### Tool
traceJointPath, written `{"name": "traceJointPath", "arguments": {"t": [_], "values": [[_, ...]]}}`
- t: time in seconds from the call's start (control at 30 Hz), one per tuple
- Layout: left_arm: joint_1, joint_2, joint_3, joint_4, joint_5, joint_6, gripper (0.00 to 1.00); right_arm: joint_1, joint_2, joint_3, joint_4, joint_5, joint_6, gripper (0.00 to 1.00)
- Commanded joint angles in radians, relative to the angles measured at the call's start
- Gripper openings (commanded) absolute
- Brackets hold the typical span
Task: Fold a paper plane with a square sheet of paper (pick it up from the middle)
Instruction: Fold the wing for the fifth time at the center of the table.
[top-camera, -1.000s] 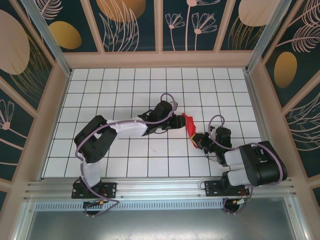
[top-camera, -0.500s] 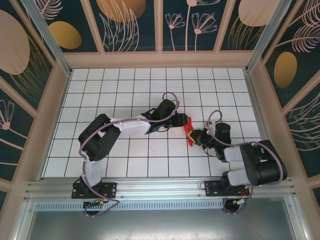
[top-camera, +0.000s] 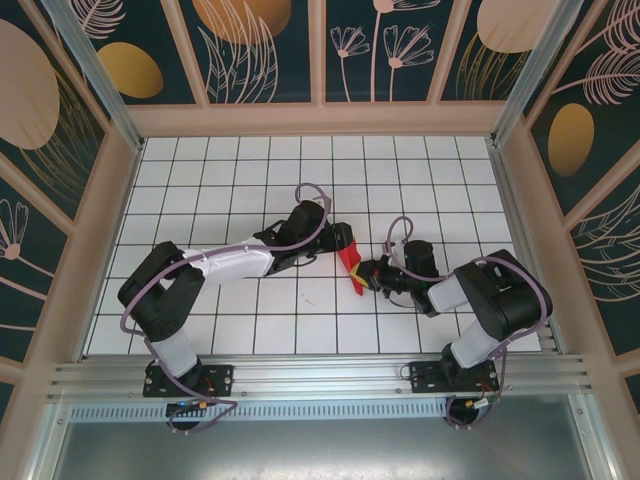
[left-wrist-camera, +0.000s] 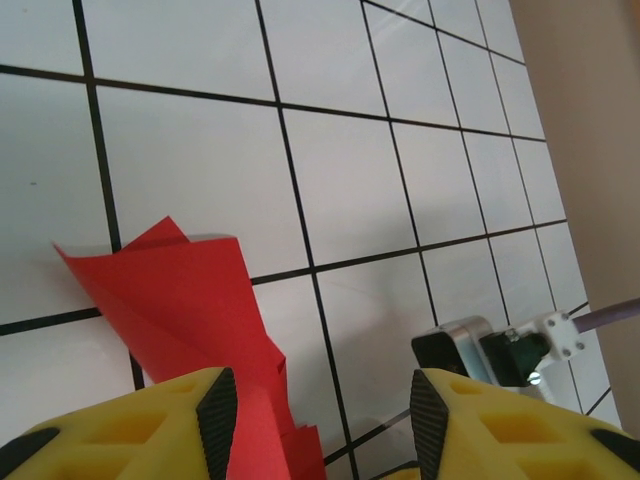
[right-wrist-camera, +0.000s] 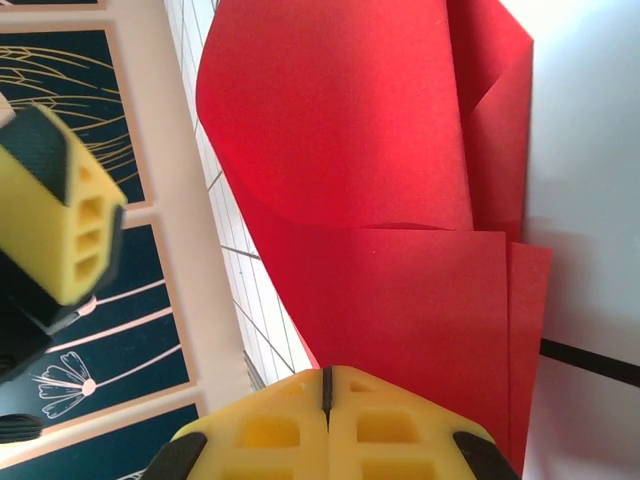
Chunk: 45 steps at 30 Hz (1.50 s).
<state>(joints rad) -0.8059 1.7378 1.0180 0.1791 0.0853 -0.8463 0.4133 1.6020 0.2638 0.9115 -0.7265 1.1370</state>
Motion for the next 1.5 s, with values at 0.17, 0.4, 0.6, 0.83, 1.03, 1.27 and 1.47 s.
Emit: {"name": "traceJointPath", "arguments": {"t": [0.17,0.4,0.6,0.83,1.03,1.27,1.47], "values": [[-0.001,0.071,0.060,-0.016,0.035,0.047,0.55,-0.014,0.057,-0.028,0.154,0.025,0.081,0.00],[0.005,0.138,0.169,-0.181,-0.052,0.054,0.64,-0.014,0.053,-0.009,0.117,0.011,0.035,0.00],[0.008,0.169,0.181,-0.151,0.006,0.061,0.64,-0.017,0.063,-0.011,0.120,0.018,0.043,0.00],[0.009,0.233,0.220,-0.135,0.099,0.084,0.60,-0.019,0.066,-0.004,0.113,0.018,0.037,0.00],[0.009,0.270,0.255,-0.148,0.105,0.082,0.58,-0.019,0.064,0.007,0.075,0.020,0.013,0.02],[0.007,0.296,0.278,-0.152,0.101,0.079,0.58,-0.005,-0.012,0.055,-0.111,0.058,-0.103,0.20],[0.009,0.312,0.301,-0.164,0.099,0.087,0.58,0.007,-0.085,0.080,-0.278,0.131,-0.205,0.34]]}}
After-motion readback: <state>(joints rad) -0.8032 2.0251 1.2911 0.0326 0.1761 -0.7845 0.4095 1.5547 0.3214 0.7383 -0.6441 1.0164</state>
